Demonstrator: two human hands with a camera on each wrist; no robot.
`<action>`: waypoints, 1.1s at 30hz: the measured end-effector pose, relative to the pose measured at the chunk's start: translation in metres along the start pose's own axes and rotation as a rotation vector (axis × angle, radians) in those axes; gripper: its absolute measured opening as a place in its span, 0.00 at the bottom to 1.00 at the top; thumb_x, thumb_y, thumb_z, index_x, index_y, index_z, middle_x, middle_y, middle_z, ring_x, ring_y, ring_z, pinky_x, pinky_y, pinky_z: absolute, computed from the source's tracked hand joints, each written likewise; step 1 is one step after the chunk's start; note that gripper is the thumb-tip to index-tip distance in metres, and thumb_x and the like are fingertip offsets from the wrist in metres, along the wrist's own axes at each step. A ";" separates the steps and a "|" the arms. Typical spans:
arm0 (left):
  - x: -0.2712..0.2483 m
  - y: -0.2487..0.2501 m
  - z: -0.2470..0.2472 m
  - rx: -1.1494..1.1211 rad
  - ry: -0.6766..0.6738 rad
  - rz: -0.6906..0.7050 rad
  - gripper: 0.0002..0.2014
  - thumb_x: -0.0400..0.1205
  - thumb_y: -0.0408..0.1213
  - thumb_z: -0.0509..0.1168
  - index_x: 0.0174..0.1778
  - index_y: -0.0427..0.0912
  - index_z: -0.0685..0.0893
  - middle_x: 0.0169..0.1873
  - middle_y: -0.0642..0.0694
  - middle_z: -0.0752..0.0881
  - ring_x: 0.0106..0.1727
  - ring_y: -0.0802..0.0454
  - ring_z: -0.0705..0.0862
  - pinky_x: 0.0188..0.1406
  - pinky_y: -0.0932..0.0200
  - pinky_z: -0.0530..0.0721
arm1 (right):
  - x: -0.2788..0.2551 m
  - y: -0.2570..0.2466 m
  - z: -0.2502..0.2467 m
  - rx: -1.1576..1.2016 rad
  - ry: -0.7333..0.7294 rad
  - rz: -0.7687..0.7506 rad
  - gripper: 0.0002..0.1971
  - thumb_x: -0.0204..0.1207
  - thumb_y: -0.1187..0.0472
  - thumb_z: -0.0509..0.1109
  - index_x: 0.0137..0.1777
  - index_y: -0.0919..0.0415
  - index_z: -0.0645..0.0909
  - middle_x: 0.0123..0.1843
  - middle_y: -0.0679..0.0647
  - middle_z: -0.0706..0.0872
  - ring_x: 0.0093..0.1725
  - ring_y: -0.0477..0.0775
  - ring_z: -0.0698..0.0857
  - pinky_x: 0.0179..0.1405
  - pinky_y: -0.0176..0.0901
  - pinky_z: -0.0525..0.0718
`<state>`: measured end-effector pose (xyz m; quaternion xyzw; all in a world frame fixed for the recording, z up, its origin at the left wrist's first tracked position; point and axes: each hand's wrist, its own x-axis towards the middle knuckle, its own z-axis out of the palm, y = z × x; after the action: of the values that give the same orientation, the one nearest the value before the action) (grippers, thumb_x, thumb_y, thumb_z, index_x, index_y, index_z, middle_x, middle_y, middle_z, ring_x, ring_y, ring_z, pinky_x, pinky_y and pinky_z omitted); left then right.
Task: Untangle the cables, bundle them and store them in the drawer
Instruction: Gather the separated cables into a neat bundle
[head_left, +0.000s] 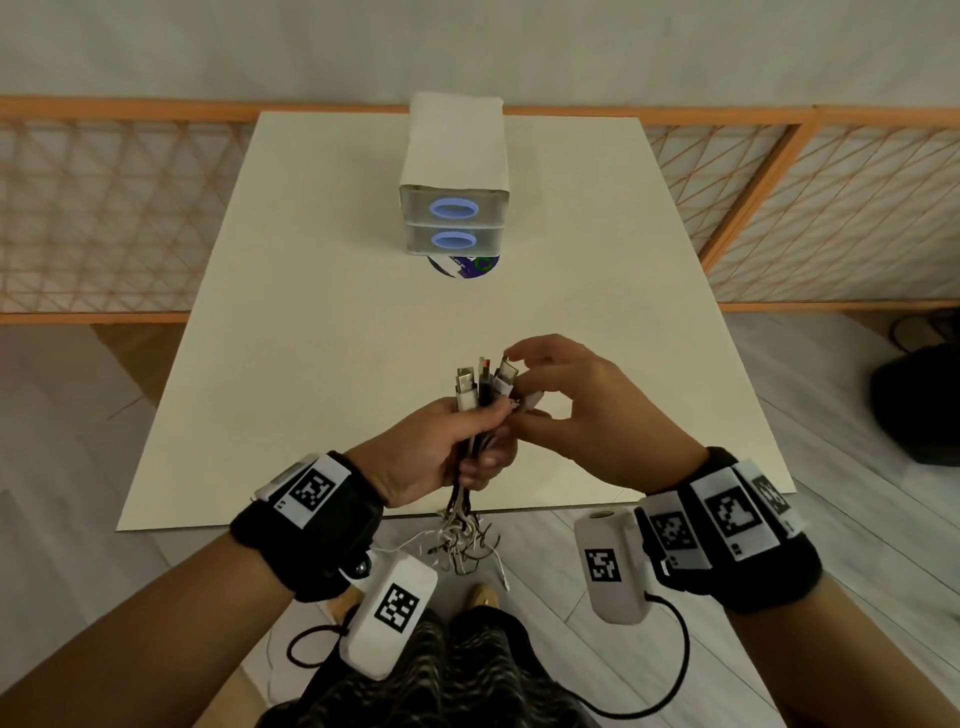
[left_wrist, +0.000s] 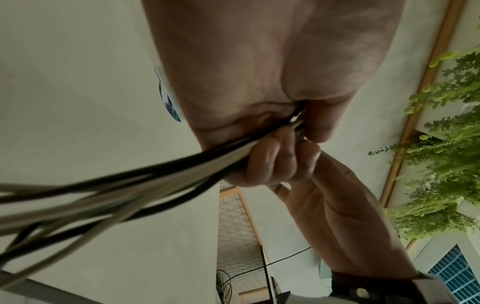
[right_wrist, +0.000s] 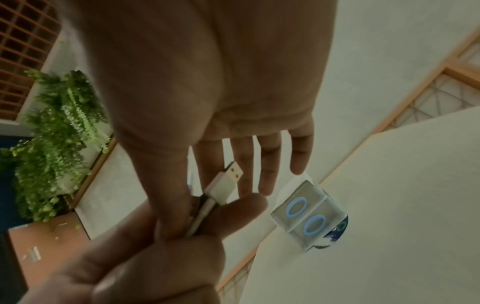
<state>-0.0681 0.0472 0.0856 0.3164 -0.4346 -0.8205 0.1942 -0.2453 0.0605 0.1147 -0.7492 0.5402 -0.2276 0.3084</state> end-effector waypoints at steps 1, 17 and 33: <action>0.000 -0.001 0.000 0.014 -0.003 0.003 0.15 0.80 0.48 0.56 0.36 0.41 0.76 0.21 0.51 0.73 0.22 0.57 0.63 0.23 0.65 0.65 | -0.001 0.001 0.001 0.034 0.027 -0.002 0.03 0.71 0.58 0.75 0.43 0.55 0.88 0.65 0.48 0.79 0.61 0.45 0.78 0.61 0.34 0.74; 0.005 -0.006 0.012 0.662 0.186 0.078 0.13 0.85 0.39 0.59 0.33 0.47 0.76 0.16 0.59 0.74 0.20 0.62 0.68 0.25 0.72 0.67 | 0.010 -0.004 -0.019 0.417 0.088 0.300 0.14 0.80 0.49 0.62 0.59 0.53 0.82 0.56 0.47 0.88 0.56 0.42 0.85 0.56 0.37 0.80; 0.012 -0.002 0.014 0.583 0.180 0.070 0.17 0.86 0.41 0.56 0.30 0.44 0.70 0.22 0.52 0.72 0.21 0.60 0.66 0.23 0.70 0.68 | 0.023 -0.011 -0.007 0.553 -0.066 0.064 0.10 0.78 0.69 0.66 0.56 0.60 0.83 0.47 0.57 0.91 0.49 0.47 0.88 0.47 0.30 0.81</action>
<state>-0.0864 0.0493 0.0852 0.4152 -0.6433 -0.6228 0.1611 -0.2353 0.0398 0.1281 -0.6264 0.4706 -0.3320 0.5253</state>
